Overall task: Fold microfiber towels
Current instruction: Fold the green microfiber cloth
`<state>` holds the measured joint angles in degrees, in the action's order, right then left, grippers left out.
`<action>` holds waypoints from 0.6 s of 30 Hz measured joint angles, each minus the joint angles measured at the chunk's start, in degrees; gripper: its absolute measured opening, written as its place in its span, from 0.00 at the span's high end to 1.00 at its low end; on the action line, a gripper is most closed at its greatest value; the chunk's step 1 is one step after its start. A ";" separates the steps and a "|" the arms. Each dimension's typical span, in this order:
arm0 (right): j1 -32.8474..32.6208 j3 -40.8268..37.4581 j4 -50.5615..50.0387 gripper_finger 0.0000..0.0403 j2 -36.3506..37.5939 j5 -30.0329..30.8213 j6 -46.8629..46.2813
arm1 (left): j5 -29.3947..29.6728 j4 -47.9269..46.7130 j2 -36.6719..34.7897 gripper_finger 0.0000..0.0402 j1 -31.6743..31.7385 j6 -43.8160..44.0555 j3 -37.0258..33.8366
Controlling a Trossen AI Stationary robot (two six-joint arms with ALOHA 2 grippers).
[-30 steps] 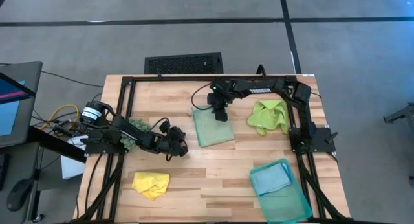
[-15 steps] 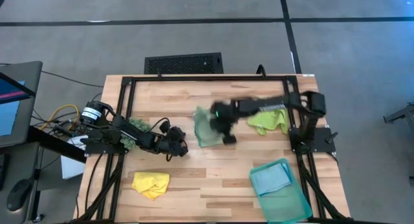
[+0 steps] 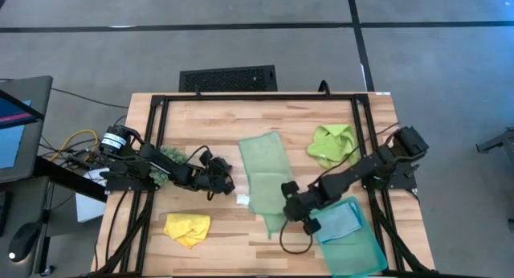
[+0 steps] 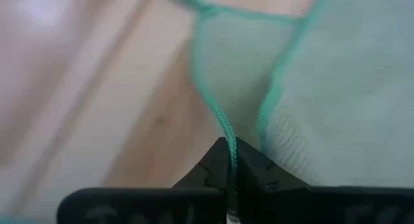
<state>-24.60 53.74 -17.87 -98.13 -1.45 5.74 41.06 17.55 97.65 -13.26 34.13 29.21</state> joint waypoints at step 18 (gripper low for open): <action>5.38 -8.45 22.41 0.75 7.24 -16.14 6.20 | -14.55 16.07 0.17 1.00 9.26 -11.92 3.85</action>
<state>-19.22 45.28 4.55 -90.89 -17.59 11.94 26.51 33.62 97.81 -4.00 22.21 33.06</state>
